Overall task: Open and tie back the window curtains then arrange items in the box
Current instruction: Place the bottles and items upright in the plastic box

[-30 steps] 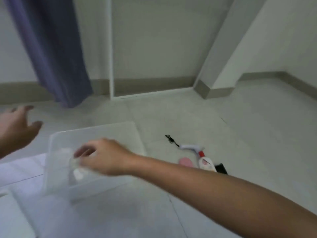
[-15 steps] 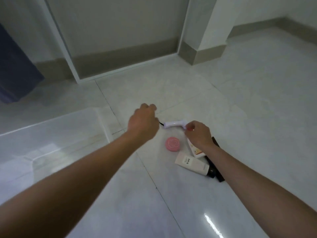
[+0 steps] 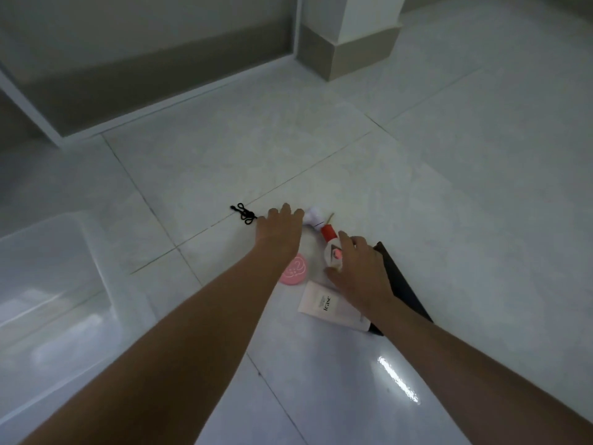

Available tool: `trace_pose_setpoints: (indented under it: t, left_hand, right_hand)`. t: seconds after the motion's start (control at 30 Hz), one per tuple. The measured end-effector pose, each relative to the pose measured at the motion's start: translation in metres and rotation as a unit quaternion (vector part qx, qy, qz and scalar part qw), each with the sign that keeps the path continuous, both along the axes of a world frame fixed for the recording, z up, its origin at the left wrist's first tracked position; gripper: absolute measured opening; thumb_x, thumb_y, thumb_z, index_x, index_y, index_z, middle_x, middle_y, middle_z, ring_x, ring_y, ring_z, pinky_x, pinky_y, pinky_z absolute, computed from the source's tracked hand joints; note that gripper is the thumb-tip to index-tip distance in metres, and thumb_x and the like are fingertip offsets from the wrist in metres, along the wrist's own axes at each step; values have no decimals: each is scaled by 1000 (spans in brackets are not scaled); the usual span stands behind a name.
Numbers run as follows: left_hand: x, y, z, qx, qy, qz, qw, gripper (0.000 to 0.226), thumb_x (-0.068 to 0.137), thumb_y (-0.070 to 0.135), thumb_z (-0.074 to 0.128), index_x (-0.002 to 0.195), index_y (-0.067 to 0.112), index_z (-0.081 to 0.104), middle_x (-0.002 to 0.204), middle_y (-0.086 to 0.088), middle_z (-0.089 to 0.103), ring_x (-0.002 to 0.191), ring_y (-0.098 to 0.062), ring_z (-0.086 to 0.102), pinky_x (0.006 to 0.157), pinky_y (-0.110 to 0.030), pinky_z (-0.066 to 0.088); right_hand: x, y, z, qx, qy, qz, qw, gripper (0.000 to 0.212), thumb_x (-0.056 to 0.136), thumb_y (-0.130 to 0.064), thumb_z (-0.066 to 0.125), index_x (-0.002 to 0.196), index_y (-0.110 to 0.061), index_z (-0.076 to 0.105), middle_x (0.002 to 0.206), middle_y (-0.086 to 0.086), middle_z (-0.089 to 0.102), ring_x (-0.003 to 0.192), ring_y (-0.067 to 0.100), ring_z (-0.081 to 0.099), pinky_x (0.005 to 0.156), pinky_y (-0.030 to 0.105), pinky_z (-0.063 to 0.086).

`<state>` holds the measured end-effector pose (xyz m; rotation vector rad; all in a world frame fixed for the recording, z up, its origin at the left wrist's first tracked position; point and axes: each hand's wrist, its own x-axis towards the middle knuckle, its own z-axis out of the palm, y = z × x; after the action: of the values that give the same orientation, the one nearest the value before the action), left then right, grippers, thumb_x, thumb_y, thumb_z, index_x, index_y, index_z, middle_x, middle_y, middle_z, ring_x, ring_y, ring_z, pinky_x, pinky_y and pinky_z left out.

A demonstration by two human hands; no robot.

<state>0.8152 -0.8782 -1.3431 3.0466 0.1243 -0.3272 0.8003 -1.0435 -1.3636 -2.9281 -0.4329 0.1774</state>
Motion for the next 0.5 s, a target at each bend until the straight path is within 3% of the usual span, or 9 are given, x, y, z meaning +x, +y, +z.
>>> trace_pose_setpoints:
  t: [0.13,0.27,0.33,0.5]
  left_hand:
    - [3,2,-6,26,-9,15,999,33,93,7,49,125,11,42,122,-8,49,112,-25,51,84,-34,45]
    - [-1,7,7,-79,-14,97,992,29,91,2,51,119,5,45,123,-12,52,115,-26,52,88,-33,46]
    - [-10,17,27,-161,-41,161,973,26,92,6,51,117,3,46,120,-15,56,113,-29,54,88,-34,44]
    - [-64,59,98,-324,-153,264,895,16,98,18,47,110,9,41,95,-13,60,78,-25,58,55,-29,40]
  right_hand:
    - [0,8,-2,-37,-23,48,998,72,81,-25,66,143,-7,35,117,13,54,98,27,55,80,34,47]
    - [9,21,21,-40,-44,37,998,80,78,-24,71,146,-7,32,118,13,52,98,27,53,67,30,44]
    - [13,35,41,6,-25,26,999,83,82,-30,68,149,-9,23,127,13,47,104,30,52,71,31,41]
    - [-2,102,102,207,1,34,978,84,78,-32,72,147,-20,26,129,6,47,105,25,55,73,28,36]
